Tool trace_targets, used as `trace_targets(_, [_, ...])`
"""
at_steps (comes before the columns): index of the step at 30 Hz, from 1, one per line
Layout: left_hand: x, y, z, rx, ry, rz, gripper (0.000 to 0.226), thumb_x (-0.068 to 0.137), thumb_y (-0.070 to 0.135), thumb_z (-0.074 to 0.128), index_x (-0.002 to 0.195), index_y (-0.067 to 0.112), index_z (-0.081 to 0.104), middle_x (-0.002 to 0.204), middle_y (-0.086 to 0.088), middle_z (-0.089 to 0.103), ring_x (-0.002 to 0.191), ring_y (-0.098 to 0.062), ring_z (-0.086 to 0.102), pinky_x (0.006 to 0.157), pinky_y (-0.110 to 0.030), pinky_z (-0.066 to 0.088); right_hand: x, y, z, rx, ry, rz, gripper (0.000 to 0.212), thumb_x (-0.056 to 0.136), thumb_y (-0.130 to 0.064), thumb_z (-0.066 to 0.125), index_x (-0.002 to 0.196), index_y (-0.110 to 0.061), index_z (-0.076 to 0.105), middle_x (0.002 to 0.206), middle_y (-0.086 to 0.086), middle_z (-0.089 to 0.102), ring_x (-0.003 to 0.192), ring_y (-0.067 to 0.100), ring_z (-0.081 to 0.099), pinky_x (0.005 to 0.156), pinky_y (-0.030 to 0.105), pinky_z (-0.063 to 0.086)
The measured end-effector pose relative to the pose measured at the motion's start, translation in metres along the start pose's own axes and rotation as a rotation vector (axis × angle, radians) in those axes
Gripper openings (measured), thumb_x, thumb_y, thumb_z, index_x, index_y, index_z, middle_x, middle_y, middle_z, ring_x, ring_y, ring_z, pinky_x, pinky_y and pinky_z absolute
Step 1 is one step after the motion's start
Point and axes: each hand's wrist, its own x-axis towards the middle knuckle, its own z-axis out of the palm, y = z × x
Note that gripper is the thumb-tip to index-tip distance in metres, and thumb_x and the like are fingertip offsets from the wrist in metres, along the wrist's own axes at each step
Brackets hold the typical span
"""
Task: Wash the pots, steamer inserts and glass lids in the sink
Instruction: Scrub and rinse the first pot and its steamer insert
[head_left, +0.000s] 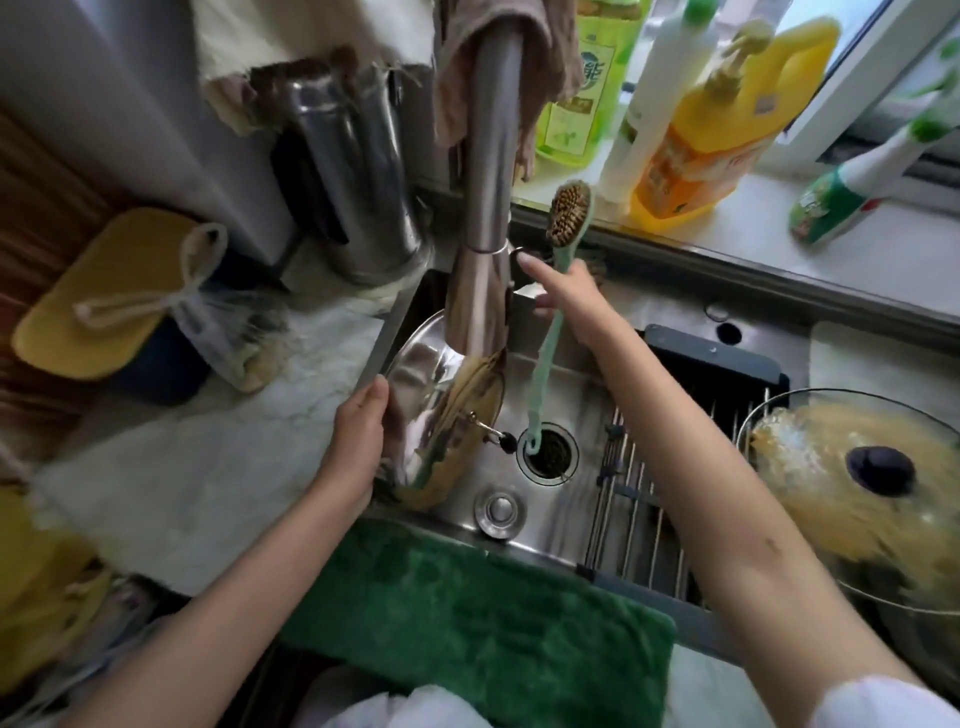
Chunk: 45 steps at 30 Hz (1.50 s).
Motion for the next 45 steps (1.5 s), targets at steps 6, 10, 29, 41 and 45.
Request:
trace_targets(6, [0.009, -0.003, 0.007, -0.062, 0.056, -0.118, 0.037, 0.102, 0.037, 0.032, 0.083, 0.018, 0.059, 0.084, -0.003, 0.064, 0.079, -0.018, 0.058, 0.072, -0.031, 0.045, 0.041, -0.032, 0.024, -0.168, -0.012, 0.14, 0.055, 0.079, -0.049, 0.059, 0.112, -0.005, 0.055, 0.104, 0.011, 0.057, 0.084, 0.029, 0.062, 0.056, 0.029, 0.049])
trace_targets(10, [0.011, -0.005, 0.002, -0.144, 0.076, -0.212, 0.038, 0.101, 0.039, 0.034, 0.089, 0.014, 0.06, 0.096, -0.007, 0.067, 0.093, -0.022, 0.062, 0.09, -0.038, 0.048, 0.067, -0.028, 0.021, -0.186, -0.174, 0.198, 0.066, 0.068, -0.033, 0.058, 0.127, -0.004, 0.051, 0.113, 0.017, 0.059, 0.084, 0.034, 0.066, 0.054, 0.032, 0.053])
trace_targets(29, [0.015, -0.022, -0.01, -0.467, 0.123, -0.395, 0.036, 0.101, 0.037, 0.035, 0.096, 0.013, 0.062, 0.113, -0.009, 0.064, 0.089, -0.019, 0.062, 0.089, -0.037, 0.046, 0.038, -0.044, 0.016, -0.082, -0.286, 0.112, 0.013, 0.093, -0.001, 0.044, 0.082, -0.007, 0.048, 0.076, 0.01, 0.051, 0.067, 0.02, 0.052, 0.062, 0.03, 0.048])
trace_targets(41, [0.018, -0.037, -0.02, -0.587, 0.142, -0.522, 0.047, 0.102, 0.04, 0.027, 0.133, 0.011, 0.048, 0.137, -0.015, 0.051, 0.126, -0.032, 0.047, 0.097, -0.047, 0.036, 0.053, -0.034, 0.018, -0.076, -0.337, 0.127, 0.014, 0.084, -0.008, 0.048, 0.098, -0.007, 0.05, 0.104, 0.019, 0.053, 0.096, 0.031, 0.054, 0.1, 0.049, 0.045])
trace_targets(45, [0.015, -0.035, -0.018, -0.589, 0.128, -0.514, 0.047, 0.103, 0.037, 0.026, 0.135, 0.01, 0.047, 0.138, -0.015, 0.05, 0.126, -0.031, 0.046, 0.097, -0.045, 0.037, 0.045, -0.033, 0.009, -0.1, -0.37, 0.178, 0.041, 0.091, -0.029, 0.053, 0.124, -0.007, 0.044, 0.113, 0.011, 0.05, 0.092, 0.022, 0.054, 0.078, 0.034, 0.051])
